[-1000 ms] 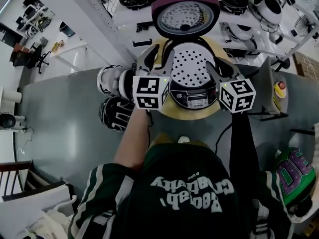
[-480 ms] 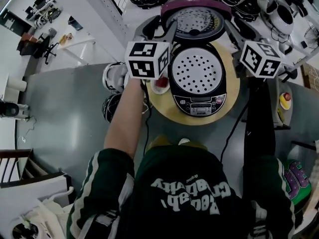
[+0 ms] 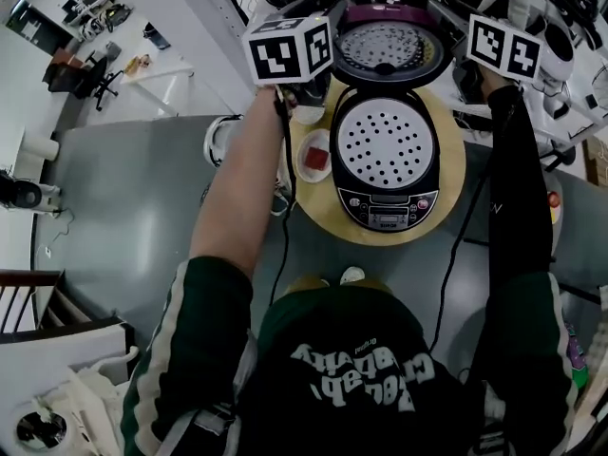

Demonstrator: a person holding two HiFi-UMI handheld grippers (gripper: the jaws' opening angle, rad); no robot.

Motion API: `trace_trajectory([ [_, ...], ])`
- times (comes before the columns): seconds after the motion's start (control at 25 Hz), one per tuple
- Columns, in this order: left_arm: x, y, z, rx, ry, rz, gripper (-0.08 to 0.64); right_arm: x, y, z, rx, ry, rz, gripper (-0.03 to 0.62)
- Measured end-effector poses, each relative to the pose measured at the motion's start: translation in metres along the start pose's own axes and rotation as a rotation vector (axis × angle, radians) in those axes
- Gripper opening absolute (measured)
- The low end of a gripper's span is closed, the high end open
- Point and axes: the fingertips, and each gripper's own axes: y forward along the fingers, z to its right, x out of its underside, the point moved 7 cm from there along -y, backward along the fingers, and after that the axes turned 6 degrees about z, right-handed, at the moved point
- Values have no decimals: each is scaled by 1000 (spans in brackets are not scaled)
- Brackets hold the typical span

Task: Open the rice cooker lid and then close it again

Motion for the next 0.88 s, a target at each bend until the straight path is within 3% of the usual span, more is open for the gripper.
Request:
trace_trajectory([
  [0.16, 8, 22, -7, 18, -53, -89, 227, 12, 9, 7, -24, 127, -29, 235],
  [0.28, 10, 23, -9, 39, -111, -91, 215, 11, 9, 6, -24, 127, -23, 236],
  [0.44, 13, 18, -7, 20, -134, -73, 215, 13, 6, 3, -15, 118, -17, 236],
  [0.64, 15, 10, -1, 16, -139, -63, 213, 15, -4, -1, -11, 133, -15, 236],
  [0.88, 20, -11, 13, 72, -150, -78, 178, 22, -26, -9, -44, 167, -35, 238],
])
